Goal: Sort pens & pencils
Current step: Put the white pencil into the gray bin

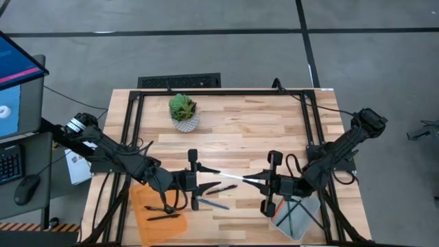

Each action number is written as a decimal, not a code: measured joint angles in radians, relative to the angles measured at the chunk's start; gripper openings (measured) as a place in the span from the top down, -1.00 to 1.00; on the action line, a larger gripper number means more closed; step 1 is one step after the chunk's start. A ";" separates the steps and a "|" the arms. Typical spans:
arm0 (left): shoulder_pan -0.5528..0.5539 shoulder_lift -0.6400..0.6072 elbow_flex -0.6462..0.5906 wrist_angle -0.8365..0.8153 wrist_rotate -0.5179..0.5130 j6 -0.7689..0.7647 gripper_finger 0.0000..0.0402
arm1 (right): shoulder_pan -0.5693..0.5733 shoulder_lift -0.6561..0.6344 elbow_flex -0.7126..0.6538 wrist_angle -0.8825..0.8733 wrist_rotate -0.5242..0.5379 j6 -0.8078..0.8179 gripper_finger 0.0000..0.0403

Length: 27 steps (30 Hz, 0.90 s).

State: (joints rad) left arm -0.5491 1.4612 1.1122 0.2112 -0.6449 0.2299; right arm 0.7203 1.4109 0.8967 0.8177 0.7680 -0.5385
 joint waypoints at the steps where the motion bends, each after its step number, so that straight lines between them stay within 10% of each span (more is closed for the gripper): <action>1: 0.000 0.000 0.000 -0.003 0.008 -0.005 0.25 | 0.004 0.000 0.000 -0.002 0.011 0.001 0.82; 18: -0.004 0.000 0.000 -0.324 -0.036 -0.302 0.25 | 0.251 -0.005 0.000 -0.026 0.439 0.025 0.82; 27: -0.013 0.000 0.000 -0.356 -0.037 -0.374 0.25 | 0.537 0.002 0.000 -0.114 0.705 0.365 0.82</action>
State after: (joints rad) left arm -0.5621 1.4616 1.1118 -0.1443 -0.6815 -0.1440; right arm 1.2574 1.4132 0.8967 0.7032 1.4727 -0.1735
